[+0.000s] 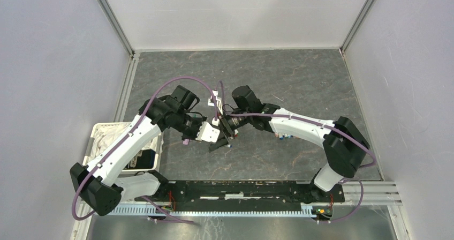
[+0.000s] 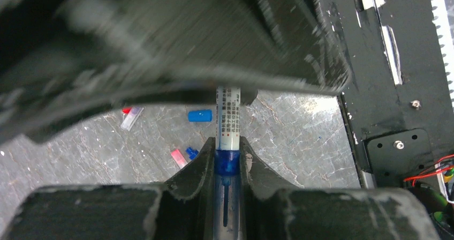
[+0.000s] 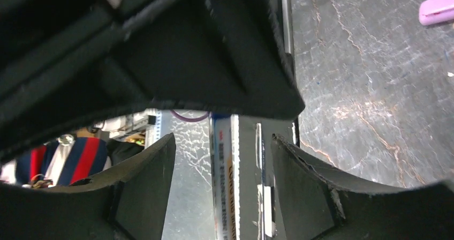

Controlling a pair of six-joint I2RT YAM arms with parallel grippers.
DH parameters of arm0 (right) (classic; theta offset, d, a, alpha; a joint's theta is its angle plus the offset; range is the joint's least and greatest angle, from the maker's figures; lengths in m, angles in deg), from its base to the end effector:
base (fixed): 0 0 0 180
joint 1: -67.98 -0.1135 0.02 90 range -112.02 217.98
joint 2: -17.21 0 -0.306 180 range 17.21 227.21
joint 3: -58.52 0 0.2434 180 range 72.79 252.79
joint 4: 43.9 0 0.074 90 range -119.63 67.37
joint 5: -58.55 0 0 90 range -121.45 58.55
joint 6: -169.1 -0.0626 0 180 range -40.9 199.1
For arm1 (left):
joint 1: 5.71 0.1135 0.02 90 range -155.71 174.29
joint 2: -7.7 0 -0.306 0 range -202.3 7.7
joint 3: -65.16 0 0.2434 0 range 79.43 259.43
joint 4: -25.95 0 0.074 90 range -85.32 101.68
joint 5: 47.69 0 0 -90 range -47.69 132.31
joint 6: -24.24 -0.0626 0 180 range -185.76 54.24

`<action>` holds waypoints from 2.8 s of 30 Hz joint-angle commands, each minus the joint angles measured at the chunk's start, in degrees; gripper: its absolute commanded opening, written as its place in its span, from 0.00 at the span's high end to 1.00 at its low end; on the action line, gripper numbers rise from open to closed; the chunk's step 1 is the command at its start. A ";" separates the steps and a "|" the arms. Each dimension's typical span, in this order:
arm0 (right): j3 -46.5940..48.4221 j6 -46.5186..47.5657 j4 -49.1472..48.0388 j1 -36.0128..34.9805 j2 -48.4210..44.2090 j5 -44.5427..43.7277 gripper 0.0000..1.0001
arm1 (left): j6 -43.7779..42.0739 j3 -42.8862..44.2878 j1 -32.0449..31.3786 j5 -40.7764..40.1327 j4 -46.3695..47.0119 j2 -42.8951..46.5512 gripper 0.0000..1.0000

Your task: Open the pen caps

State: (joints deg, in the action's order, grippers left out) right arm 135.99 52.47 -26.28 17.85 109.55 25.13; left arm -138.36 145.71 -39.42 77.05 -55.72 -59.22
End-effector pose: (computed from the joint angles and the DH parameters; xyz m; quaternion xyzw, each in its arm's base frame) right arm 0.1902 0.3092 0.2985 -0.3804 0.7094 0.5887 0.0741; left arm 0.1328 -0.1315 0.3360 0.7839 0.5163 -0.2158 0.2690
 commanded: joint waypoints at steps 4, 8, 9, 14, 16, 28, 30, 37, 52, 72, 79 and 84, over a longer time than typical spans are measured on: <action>1.69 -15.69 -18.32 -0.15 4.21 4.31 0.36 | -3.77 -0.35 -4.10 -3.93 0.90 2.69 0.98; 1.62 -20.28 -22.42 -0.06 6.31 4.59 0.62 | -3.08 0.77 -5.72 -4.39 0.98 2.22 0.98; 0.93 -22.48 -25.05 -0.03 6.54 4.63 0.68 | -2.86 0.93 -6.09 -4.48 0.95 2.04 0.98; -4.54 -33.45 -41.59 0.04 6.48 3.42 0.94 | -2.65 0.25 -7.59 -4.71 1.13 2.12 0.98; -4.95 -35.29 -44.25 0.03 7.07 3.14 1.00 | -2.55 -0.19 -8.26 -4.97 1.36 2.45 0.98; -7.99 -16.67 -17.63 0.75 4.88 1.00 1.00 | -8.49 -0.79 -9.84 -14.00 3.27 4.25 0.98; -15.18 -11.91 -11.88 1.34 0.18 -0.22 1.00 | -11.38 -1.28 -7.51 -19.44 3.80 5.01 0.98; -49.43 -18.06 -14.74 4.56 -29.65 -3.20 1.00 | -38.53 6.69 31.10 -10.40 -8.69 0.49 0.98; -28.79 -4.55 -1.11 6.82 -23.32 -2.64 1.00 | -21.83 2.84 13.30 -7.57 -5.22 4.34 0.98; -12.57 -7.03 -12.65 6.59 -9.97 -1.43 1.00 | 13.64 -0.04 -10.73 -7.11 12.64 0.09 0.49; -11.61 -8.92 -14.30 6.13 -7.80 -0.49 1.00 | 14.44 0.02 -12.72 -9.24 15.08 -0.18 0.58; -11.61 -11.07 -16.88 6.09 -7.27 0.10 1.00 | 10.86 -1.48 -14.56 -9.78 13.63 0.75 0.66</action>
State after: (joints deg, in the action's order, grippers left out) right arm 121.78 43.26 -38.84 24.21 101.92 23.27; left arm -126.91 145.21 -52.78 67.96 -43.32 -60.20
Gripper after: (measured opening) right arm 0.143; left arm 0.351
